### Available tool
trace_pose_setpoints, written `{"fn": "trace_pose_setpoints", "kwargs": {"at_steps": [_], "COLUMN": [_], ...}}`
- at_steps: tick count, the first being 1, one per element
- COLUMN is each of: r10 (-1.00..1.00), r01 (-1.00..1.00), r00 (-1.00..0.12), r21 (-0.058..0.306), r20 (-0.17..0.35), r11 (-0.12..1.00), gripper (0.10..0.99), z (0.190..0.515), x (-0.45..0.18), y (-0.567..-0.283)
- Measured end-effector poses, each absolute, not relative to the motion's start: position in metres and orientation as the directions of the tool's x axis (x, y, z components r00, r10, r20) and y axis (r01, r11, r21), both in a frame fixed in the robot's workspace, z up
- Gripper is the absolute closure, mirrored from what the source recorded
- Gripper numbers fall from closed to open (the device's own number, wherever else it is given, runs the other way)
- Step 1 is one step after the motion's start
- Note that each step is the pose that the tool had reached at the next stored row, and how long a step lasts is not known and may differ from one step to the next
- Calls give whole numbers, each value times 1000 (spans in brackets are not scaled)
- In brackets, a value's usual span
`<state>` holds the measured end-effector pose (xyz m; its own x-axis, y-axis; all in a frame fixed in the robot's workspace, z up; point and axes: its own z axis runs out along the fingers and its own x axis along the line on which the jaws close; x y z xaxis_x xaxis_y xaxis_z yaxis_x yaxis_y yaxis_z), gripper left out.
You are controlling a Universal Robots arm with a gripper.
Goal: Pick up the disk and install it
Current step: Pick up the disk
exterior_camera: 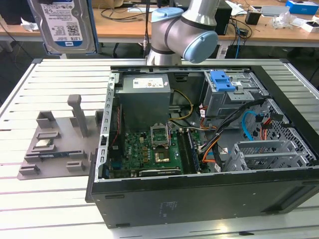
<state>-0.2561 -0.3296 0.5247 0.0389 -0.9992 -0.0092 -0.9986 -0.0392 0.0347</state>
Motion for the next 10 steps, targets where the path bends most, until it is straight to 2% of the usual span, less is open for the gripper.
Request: {"fn": "trace_pose_setpoints", "kwargs": {"at_steps": [10], "r10": [-999], "r01": [-999], "r00": [39], "r21": [35], "r20": [-9], "r11": [-39], "gripper": [718], "z": [525], "x": [-213], "y": [-329]}}
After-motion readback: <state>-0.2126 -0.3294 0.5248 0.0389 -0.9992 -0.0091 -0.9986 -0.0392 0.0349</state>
